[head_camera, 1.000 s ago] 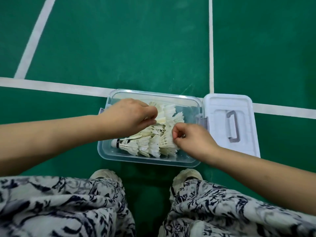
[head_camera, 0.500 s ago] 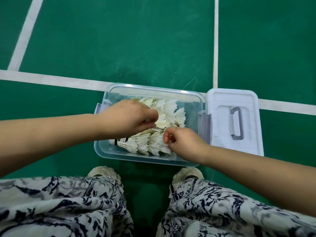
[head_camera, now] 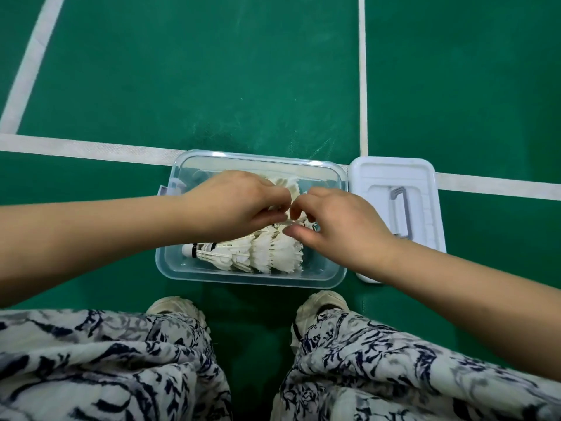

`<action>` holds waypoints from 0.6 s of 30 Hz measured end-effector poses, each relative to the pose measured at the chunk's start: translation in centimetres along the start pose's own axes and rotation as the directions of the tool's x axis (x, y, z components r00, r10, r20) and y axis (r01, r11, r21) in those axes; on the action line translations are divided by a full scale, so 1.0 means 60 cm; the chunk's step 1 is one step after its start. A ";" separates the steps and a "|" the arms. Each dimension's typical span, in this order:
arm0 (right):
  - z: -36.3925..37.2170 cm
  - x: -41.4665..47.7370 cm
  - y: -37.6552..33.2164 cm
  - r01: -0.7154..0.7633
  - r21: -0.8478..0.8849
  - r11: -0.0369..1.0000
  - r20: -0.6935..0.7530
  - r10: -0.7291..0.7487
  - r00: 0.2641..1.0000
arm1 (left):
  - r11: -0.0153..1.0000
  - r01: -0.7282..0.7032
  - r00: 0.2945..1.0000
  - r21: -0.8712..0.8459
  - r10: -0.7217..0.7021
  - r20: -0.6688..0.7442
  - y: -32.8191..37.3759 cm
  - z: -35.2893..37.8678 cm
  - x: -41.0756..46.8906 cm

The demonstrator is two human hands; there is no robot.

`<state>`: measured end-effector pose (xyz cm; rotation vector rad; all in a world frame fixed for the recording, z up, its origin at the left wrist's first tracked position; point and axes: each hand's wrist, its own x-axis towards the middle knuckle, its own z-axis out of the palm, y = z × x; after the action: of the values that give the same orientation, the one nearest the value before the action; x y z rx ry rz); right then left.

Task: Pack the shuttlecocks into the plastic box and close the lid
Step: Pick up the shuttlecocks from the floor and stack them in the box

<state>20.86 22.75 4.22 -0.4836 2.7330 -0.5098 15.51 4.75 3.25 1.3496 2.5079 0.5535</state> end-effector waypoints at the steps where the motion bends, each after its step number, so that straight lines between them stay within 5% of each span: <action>1: 0.001 -0.003 0.000 0.008 0.004 1.000 -0.009 -0.008 1.000 | 0.999 -0.034 0.999 0.000 0.034 -0.017 0.004 0.000 0.002; 11: -0.005 -0.035 0.014 -0.055 -0.115 0.992 -0.057 0.049 0.997 | 0.992 0.095 0.995 -0.089 -0.093 0.028 0.023 0.020 0.003; 18: 0.015 -0.031 0.012 -0.073 -0.127 0.989 0.096 0.085 0.992 | 0.991 0.111 0.993 -0.073 -0.108 0.047 0.009 0.041 -0.011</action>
<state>22.65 23.85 3.60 -0.4168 2.6838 -0.2898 17.21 4.99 1.30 1.1770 2.4822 0.5834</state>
